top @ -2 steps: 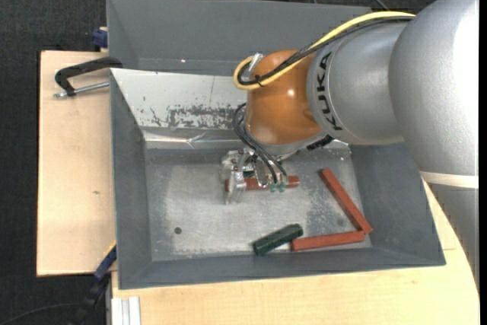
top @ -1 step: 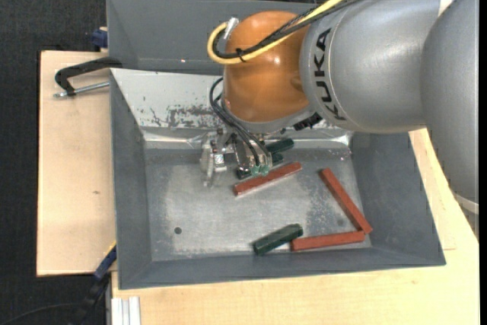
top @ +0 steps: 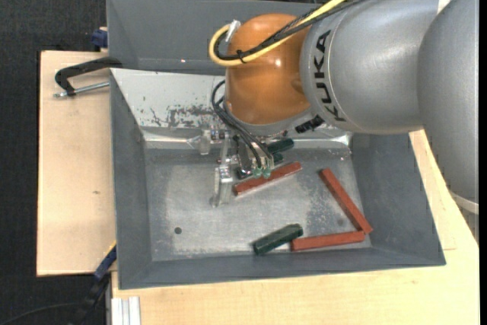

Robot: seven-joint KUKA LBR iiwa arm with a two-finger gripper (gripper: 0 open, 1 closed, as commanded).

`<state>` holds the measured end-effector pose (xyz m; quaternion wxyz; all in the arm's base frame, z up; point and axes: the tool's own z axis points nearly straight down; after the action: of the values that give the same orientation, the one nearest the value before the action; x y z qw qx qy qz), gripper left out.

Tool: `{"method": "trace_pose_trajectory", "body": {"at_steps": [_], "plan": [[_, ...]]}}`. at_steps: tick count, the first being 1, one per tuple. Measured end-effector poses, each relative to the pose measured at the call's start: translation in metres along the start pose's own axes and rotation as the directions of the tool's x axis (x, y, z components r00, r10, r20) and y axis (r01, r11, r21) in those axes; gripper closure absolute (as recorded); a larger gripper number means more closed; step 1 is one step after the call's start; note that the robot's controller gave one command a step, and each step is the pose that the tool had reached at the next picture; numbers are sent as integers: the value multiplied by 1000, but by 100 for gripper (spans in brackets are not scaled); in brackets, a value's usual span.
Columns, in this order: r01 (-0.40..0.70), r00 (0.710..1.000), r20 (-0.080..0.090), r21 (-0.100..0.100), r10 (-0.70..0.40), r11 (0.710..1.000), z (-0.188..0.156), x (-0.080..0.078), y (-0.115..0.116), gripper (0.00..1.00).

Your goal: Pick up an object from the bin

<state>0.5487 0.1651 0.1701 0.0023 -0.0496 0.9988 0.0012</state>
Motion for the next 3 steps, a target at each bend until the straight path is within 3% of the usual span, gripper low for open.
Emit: {"method": "trace_pose_trajectory", "body": {"at_steps": [1, 2, 3], "plan": [[-18, 1000, -10, 4, 18, 1000, 98, -10, -63, 0], [72, 997, -4, 4, -72, 997, 99, -11, -118, 0], [75, 997, -3, 0, -75, 997, 99, -11, -114, 100]]}}
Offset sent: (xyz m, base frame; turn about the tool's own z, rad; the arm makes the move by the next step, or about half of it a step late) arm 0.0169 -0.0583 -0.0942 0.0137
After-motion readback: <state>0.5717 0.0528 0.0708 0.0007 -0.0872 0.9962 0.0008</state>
